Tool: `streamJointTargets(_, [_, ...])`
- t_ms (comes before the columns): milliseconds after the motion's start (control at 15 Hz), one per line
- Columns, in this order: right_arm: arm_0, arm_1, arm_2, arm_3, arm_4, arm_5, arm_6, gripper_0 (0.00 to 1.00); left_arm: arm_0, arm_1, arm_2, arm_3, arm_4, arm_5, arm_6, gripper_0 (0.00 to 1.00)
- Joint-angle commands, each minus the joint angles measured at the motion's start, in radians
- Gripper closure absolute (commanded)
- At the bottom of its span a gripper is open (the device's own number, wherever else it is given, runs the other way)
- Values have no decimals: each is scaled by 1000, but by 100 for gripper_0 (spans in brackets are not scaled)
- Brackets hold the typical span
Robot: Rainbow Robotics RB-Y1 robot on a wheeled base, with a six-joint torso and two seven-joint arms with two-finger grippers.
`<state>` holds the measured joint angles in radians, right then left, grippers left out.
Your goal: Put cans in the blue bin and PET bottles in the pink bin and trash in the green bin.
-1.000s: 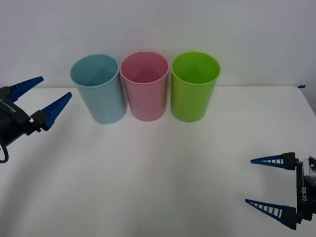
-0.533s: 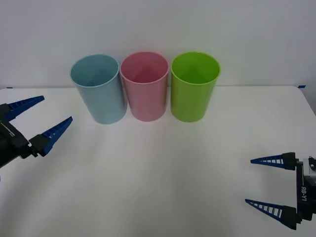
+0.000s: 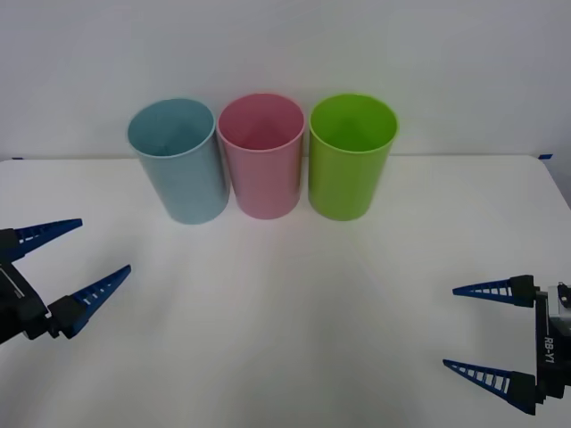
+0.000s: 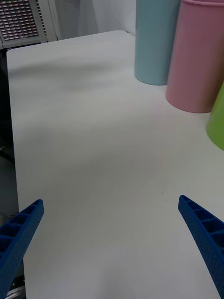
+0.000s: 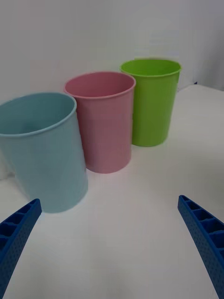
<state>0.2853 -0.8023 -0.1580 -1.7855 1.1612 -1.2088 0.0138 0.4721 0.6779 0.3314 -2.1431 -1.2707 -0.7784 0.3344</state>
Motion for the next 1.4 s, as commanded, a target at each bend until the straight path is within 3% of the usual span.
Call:
streamJointTargets(67, [0, 0, 0, 0, 0, 0, 0, 0, 34, -1, 0, -20, -29, -29, 9, 0])
streamJointTargets(667, [0, 0, 0, 0, 0, 0, 0, 0, 82, -3, 1, -20, -139, -62, 72, 0])
streamJointTargets(1000, [0, 0, 0, 0, 0, 0, 0, 0, 66, -3, 64, -20, -176, -214, 92, 0])
streamJointTargets(1400, [0, 0, 0, 0, 0, 0, 0, 0, 65, -3, 72, -20, -239, -275, 132, 0])
